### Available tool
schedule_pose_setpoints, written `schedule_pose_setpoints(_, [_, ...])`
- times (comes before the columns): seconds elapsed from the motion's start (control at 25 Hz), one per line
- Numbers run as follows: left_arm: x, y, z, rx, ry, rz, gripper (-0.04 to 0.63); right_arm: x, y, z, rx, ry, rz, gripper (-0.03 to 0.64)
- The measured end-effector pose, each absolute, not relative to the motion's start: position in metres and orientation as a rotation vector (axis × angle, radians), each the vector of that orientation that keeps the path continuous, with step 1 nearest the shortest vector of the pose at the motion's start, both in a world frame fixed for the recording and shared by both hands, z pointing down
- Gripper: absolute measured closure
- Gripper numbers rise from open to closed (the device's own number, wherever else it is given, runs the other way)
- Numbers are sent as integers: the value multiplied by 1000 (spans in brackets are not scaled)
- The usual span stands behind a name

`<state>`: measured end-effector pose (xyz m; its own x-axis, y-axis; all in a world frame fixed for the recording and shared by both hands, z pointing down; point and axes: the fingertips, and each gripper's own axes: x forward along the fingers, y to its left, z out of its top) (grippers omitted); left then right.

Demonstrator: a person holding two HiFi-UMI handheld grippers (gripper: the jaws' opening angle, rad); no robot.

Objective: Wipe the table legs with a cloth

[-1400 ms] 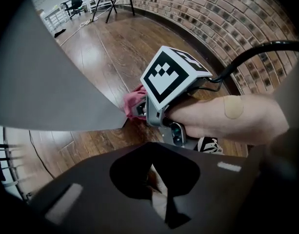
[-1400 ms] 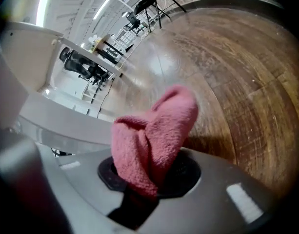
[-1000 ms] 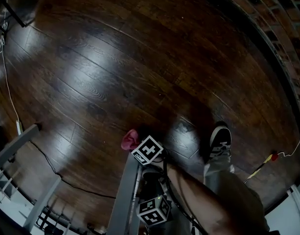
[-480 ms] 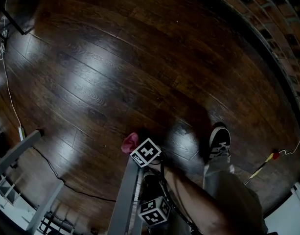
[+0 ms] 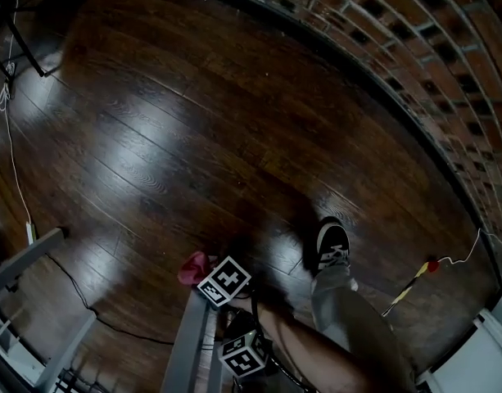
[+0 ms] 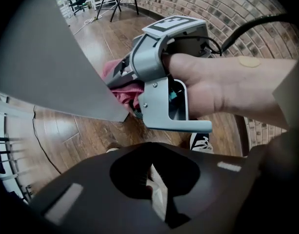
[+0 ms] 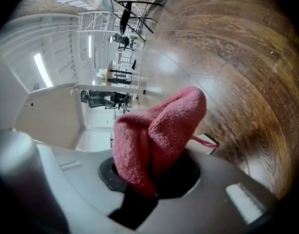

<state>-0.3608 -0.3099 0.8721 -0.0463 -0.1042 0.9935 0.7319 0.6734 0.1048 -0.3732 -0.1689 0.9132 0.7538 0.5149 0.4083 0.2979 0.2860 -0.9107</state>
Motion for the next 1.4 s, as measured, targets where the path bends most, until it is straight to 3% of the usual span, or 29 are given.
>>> schedule_pose_setpoints(1.4, [-363, -333, 590, -501, -1659, -778, 595, -380, -175, 555, -1436, -709, 209, 546])
